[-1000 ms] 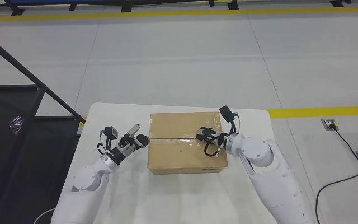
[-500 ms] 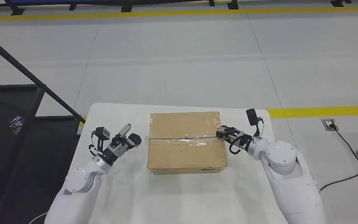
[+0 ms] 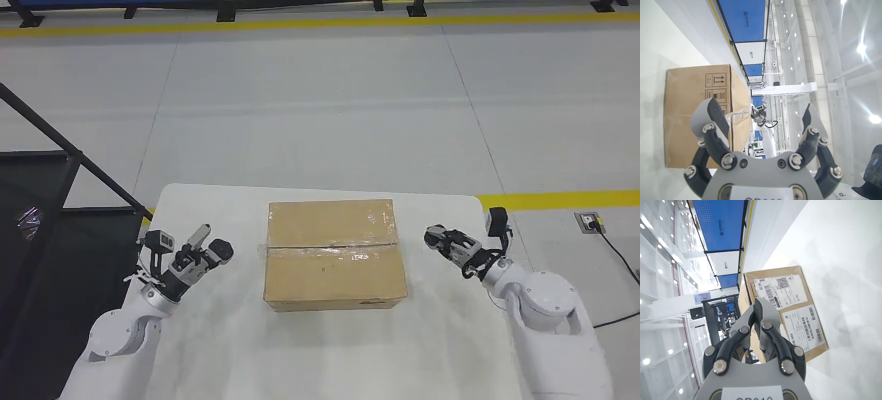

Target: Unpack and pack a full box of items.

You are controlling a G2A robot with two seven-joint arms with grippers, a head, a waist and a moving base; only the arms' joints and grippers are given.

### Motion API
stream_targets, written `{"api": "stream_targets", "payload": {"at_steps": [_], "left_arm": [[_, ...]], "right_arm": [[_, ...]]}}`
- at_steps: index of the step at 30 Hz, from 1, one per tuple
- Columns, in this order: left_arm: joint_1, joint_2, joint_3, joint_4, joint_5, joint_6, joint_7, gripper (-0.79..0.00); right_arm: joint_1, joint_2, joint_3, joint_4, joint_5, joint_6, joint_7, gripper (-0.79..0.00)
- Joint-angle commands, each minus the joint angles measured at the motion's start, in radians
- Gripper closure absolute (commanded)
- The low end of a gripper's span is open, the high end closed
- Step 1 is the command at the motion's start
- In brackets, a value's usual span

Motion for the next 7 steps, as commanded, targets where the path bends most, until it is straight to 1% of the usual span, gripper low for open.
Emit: {"api": "stream_targets", "payload": {"at_steps": [1,2,5,7], "left_arm": [[0.015,0.004,-0.016,-0.015,0.016,-0.002,0.000,-0.785],[0.012,0.003,-0.013,-0.012,0.011,-0.002,-0.001,-0.784],[0.016,0.004,-0.017,-0.015,0.017,-0.002,0.000,-0.785],[0.015,0.004,-0.016,-0.015,0.017,-0.002,0.000,-0.785]], "right_arm": [[-0.005,0.001,0.008,0.008,0.024,-0.033,-0.002,-0.785],[-0.004,0.001,0.007,0.007,0.020,-0.028,-0.002,-0.057],[-0.005,0.001,0.009,0.009,0.025,-0.034,-0.002,-0.269],[-0.005,0.001,0.008,0.008,0.024,-0.033,-0.002,-0.378]]}}
